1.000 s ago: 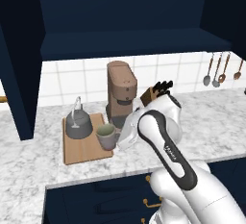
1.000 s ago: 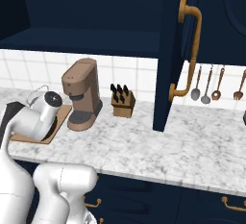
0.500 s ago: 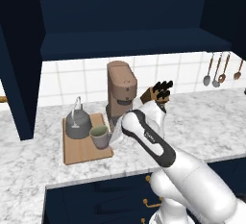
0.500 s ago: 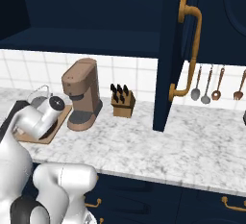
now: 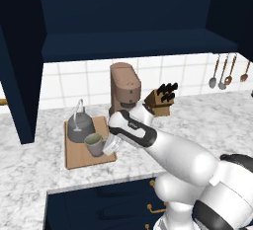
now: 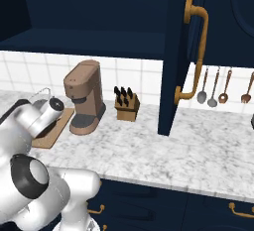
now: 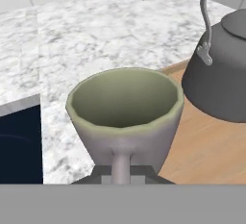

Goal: Pick the kettle from the counter and place it on the tray. Then pick the mug from the cabinet and place it on the tray. Then close the cabinet doors.

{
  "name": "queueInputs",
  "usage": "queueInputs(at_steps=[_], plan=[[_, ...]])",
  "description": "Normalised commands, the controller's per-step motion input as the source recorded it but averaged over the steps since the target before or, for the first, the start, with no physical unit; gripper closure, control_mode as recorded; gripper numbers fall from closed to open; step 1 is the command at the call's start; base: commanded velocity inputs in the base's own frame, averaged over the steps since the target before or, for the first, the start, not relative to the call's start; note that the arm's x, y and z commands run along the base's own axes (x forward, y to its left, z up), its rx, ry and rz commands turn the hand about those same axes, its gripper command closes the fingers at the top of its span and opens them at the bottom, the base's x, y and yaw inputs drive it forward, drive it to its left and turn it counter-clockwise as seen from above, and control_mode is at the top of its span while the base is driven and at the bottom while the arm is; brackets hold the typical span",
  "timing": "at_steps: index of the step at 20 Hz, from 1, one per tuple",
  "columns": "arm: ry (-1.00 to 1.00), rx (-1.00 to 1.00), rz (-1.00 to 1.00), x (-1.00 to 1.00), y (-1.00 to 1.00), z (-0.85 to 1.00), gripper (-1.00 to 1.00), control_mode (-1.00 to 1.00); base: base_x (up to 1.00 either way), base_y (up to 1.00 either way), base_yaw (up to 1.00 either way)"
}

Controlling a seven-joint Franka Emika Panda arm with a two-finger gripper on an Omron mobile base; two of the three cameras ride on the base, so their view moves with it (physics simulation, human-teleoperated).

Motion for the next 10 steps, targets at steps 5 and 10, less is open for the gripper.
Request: queueInputs(at_steps=[5,10], plan=[[0.0,-0.03,0.0,0.3,0.1,-0.23,1.0,-1.0,0.0,0.0,0.0],[0.01,0.0,0.0,0.2,0.13,-0.32,1.0,-1.0,0.0,0.0,0.0]])
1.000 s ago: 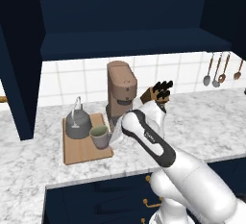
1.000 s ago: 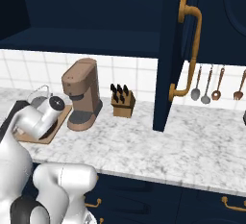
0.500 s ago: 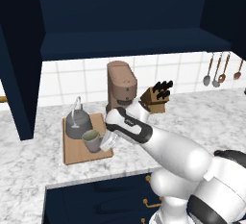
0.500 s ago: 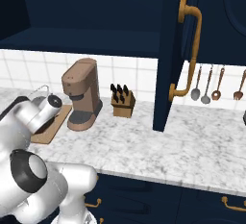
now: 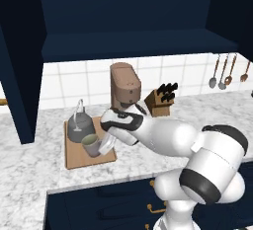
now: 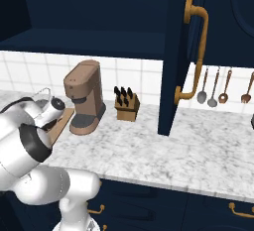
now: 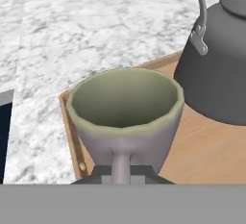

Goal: Pick the kettle from the counter and place it on the tray. Then pick the mug from the cabinet and place it on the tray. Then close the cabinet doors.

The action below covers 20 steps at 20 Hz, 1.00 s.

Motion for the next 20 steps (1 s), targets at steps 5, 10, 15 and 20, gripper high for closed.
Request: queueInputs(at_steps=[5,10,15,20], plan=[[0.0,0.0,0.0,0.17,0.11,-0.29,1.0,-1.0,0.0,0.0,0.0],[0.0,0.0,0.01,0.05,0.01,-0.24,1.0,-1.0,0.0,0.0,0.0],[-0.01,0.0,0.0,-0.05,0.0,-0.21,1.0,-1.0,0.0,0.0,0.0],[0.0,-0.03,0.0,-0.13,-0.09,-0.32,-1.0,-1.0,0.0,0.0,0.0]])
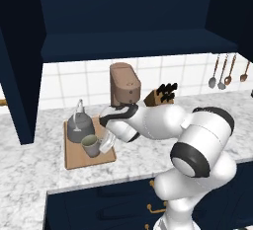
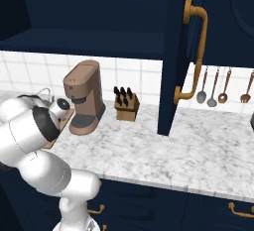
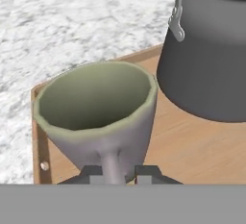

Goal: Pick the kettle from the counter and place it on the tray. Then pick the mug from the cabinet and place it on the tray. Then close the cabinet doors.

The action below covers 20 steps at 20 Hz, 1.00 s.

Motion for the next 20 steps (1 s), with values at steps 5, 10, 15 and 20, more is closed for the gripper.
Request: queueInputs(at_steps=[5,10,15,20], plan=[[-0.01,0.0,0.0,-0.07,-0.3,-0.13,-1.0,-1.0,0.0,0.0,0.0],[-0.12,0.0,0.0,-0.15,-0.13,0.25,-1.0,-1.0,0.0,0.0,0.0],[-0.04,0.0,-0.05,-0.29,-0.08,0.73,-1.0,-1.0,0.0,0.0,0.0],[0.0,0.0,-0.11,-0.55,-0.11,0.75,-1.0,-1.0,0.0,0.0,0.0]])
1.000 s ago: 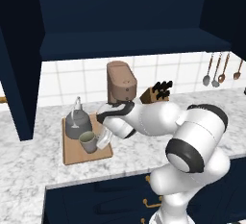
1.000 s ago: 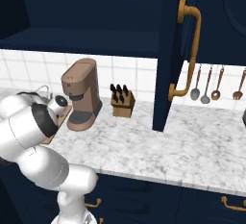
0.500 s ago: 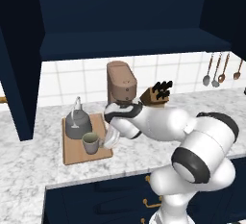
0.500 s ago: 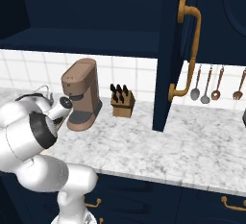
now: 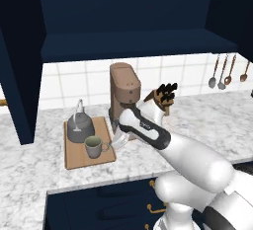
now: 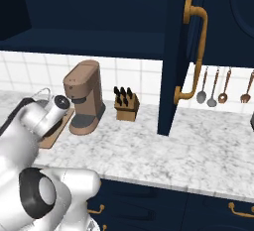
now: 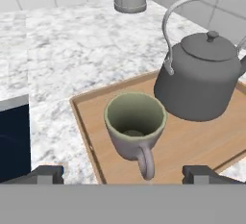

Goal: Pick the kettle from the counter and place it on the tray. Then pick the mug from the cabinet and place it on the tray. Then close the cabinet doors.

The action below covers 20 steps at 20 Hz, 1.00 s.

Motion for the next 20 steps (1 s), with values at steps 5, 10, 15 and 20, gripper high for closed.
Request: queueInputs(at_steps=[5,10,15,20], plan=[[-0.01,-0.01,-0.01,-0.64,-0.15,0.74,-1.0,-1.0,0.0,0.0,0.0],[-0.07,-0.05,0.0,-0.62,-0.1,0.61,-1.0,-1.0,0.0,0.0,0.0],[-0.06,-0.02,0.0,-0.55,-0.12,0.58,-1.0,-1.0,0.0,0.0,0.0],[-0.03,0.0,0.0,-0.51,-0.08,0.47,-1.0,-1.0,0.0,0.0,0.0]])
